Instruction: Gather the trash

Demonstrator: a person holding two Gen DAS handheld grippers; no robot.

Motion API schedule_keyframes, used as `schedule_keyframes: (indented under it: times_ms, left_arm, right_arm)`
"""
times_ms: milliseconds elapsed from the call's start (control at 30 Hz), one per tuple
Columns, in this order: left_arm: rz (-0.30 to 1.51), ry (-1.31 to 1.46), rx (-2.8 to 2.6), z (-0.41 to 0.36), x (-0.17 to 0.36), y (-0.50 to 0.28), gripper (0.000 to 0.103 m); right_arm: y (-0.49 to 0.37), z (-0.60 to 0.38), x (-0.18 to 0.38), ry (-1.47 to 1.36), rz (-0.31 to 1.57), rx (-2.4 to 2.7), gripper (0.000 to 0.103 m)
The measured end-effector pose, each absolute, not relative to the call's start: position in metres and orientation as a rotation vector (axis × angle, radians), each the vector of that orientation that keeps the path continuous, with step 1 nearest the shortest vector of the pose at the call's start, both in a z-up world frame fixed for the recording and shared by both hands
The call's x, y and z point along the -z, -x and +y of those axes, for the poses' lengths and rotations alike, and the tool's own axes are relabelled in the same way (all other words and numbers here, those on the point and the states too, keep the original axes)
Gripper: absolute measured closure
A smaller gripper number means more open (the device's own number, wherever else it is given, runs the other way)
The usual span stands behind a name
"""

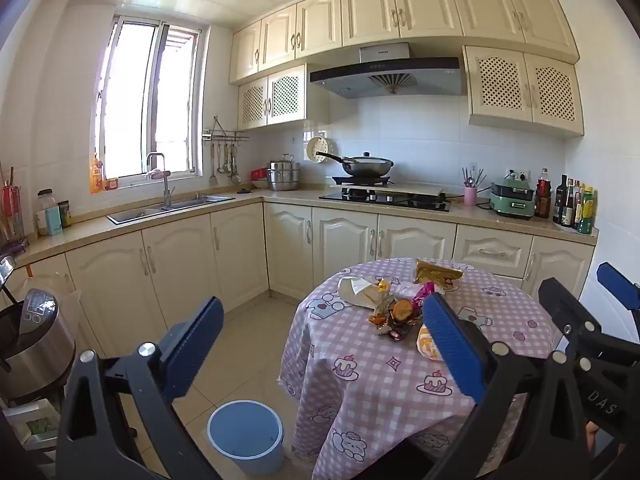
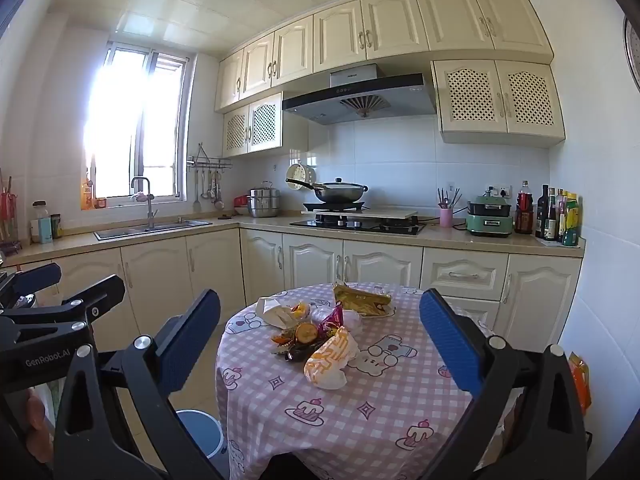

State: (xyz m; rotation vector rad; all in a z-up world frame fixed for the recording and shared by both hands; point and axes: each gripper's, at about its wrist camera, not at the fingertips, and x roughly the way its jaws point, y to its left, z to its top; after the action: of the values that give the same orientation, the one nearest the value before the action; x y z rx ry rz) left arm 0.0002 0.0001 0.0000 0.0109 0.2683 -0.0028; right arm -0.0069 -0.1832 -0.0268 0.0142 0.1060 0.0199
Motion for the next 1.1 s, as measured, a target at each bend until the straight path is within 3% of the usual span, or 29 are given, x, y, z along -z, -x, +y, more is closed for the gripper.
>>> schedule_keyframes:
  times_ms: [1100]
  left_arm:
    - [0.278,-0.011,0.006,-0.0040,0.0055,-0.0015,0.005]
  right_arm:
    - [0.0102,-0.1867,0.0235,-0.014,0.116,-0.018,0.007]
